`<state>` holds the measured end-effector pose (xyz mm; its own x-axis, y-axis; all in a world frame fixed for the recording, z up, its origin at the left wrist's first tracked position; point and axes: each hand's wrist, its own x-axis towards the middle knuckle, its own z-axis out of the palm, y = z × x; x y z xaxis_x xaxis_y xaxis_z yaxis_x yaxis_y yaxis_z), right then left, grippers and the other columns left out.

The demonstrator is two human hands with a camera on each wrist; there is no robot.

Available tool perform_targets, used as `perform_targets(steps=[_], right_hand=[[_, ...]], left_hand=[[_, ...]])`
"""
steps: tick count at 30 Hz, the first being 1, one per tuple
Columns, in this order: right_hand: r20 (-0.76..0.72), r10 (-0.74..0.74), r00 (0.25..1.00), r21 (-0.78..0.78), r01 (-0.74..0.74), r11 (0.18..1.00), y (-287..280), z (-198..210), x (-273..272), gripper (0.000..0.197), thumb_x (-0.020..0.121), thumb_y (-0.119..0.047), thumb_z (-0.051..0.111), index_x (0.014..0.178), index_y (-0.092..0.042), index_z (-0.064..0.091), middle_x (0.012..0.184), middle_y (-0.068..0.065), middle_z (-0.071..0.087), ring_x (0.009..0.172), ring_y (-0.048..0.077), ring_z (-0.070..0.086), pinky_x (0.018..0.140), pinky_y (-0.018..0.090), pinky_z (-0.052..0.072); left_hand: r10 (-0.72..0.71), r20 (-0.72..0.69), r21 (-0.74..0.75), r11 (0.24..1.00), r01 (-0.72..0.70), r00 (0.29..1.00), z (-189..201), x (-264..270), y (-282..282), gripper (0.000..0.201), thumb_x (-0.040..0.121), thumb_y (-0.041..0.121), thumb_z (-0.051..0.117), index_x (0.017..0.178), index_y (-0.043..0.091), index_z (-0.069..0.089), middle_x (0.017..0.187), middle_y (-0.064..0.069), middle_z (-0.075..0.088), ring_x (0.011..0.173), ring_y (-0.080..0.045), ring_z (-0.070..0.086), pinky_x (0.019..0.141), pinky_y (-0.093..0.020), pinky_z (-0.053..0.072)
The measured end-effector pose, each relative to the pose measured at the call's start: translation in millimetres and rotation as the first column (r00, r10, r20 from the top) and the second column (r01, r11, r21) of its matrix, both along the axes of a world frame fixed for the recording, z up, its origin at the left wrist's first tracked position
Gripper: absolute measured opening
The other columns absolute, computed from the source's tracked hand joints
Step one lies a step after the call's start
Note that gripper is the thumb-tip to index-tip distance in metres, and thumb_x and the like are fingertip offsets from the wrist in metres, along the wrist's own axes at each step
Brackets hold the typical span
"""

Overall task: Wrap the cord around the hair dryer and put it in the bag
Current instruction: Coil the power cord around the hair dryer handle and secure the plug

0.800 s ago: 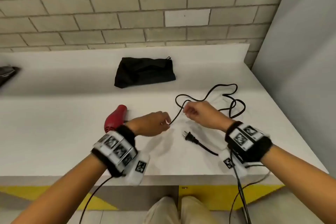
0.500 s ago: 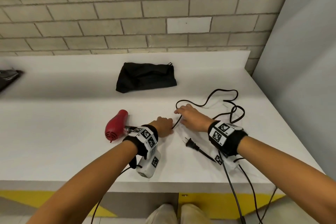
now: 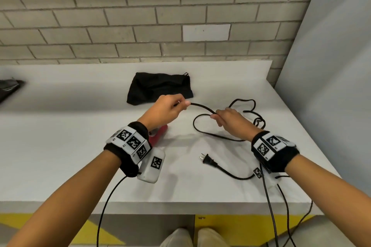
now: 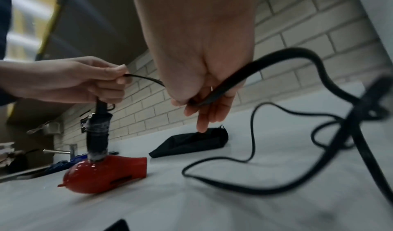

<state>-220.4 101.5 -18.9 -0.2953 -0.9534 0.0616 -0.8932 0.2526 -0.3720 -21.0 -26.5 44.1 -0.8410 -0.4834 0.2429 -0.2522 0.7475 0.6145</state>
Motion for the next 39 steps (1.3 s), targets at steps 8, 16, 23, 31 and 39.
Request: perform_targets(steps=[8,16,23,31,39], right_hand=[[-0.365,-0.132,0.922,-0.168,0.074,0.983,34,23,13,0.033,0.100,-0.041,0.026,0.101,-0.012,0.041,0.070,0.008,0.064,0.063,0.035,0.061,0.051,0.036,0.043],[-0.348,-0.190,0.918,-0.389,0.043,0.920,87,28,-4,0.014,0.096,-0.028,0.046,0.090,-0.016,0.049,0.078,-0.002,0.057,0.059,0.022,0.048,0.052,0.030,0.039],[-0.607,0.007,0.795,-0.219,-0.175,0.960,86,41,32,0.043,0.050,0.004,0.081,0.080,-0.022,0.063,0.063,-0.005,0.058,0.049,0.016,0.059,0.043,0.021,0.023],[-0.693,0.188,0.696,-0.201,-0.437,0.876,67,71,72,0.024,0.067,-0.011,0.078,0.080,-0.022,0.062,0.069,-0.004,0.060,0.056,0.014,0.057,0.045,0.025,0.038],[-0.694,0.289,0.659,-0.329,-0.648,0.687,69,82,62,0.033,0.086,0.005,0.053,0.109,-0.019,0.050,0.075,0.002,0.055,0.067,0.019,0.051,0.054,0.031,0.045]], left_hand=[[0.095,-0.165,0.136,0.988,-0.073,0.982,11,-12,7,0.036,0.100,0.036,0.042,0.068,0.022,0.053,0.053,0.004,0.040,0.049,-0.013,0.036,0.051,-0.025,0.035],[0.057,-0.240,0.374,0.927,0.038,0.969,18,-5,13,0.038,0.099,0.040,0.042,0.067,0.020,0.045,0.053,0.005,0.028,0.044,-0.011,0.027,0.046,-0.022,0.028],[-0.085,-0.249,0.581,0.784,0.219,0.965,28,-13,48,0.034,0.102,0.033,0.035,0.075,0.014,0.041,0.057,0.004,0.021,0.047,-0.011,0.025,0.051,-0.026,0.023],[-0.026,-0.343,0.696,0.664,0.272,0.939,27,-23,71,0.032,0.102,0.027,0.038,0.081,0.008,0.055,0.055,-0.001,0.055,0.048,-0.012,0.050,0.053,-0.018,0.044],[-0.093,-0.366,0.789,0.497,0.362,0.926,26,-23,87,0.033,0.101,0.020,0.038,0.093,0.005,0.066,0.081,-0.006,0.068,0.069,-0.013,0.064,0.063,-0.021,0.051]])
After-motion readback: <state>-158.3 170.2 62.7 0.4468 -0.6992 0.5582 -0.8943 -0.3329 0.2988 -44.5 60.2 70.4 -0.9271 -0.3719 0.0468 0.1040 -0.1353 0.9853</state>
